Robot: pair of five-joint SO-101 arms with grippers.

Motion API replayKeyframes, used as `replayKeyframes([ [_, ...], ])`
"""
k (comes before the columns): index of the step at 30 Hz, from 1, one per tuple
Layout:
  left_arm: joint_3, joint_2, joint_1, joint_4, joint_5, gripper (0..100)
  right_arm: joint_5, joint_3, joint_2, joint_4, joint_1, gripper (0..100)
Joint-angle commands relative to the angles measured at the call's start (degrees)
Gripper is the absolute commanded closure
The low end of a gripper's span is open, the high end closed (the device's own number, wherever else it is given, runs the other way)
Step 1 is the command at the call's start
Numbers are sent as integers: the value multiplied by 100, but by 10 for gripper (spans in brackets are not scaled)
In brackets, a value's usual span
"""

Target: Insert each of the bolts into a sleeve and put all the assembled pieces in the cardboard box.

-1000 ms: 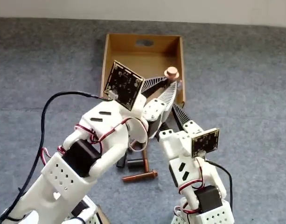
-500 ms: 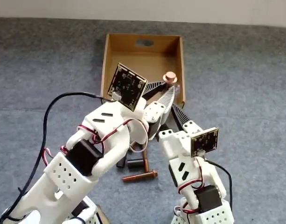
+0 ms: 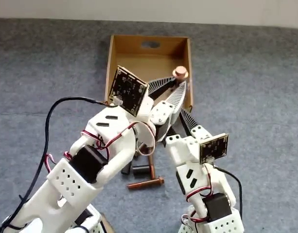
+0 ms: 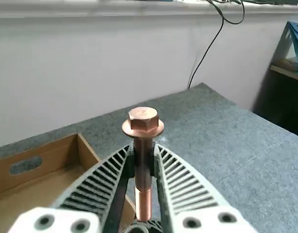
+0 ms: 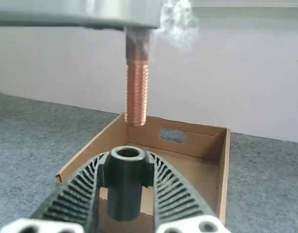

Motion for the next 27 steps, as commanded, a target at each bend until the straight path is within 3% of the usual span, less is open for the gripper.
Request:
replayKeyframes([
  [1,127,13,13,-360,9,991,-26,-259,-84,-13,-4,992],
  [27,1262,-444,-84,-492,0,992,-53,-251,-84,-13,347,992],
])
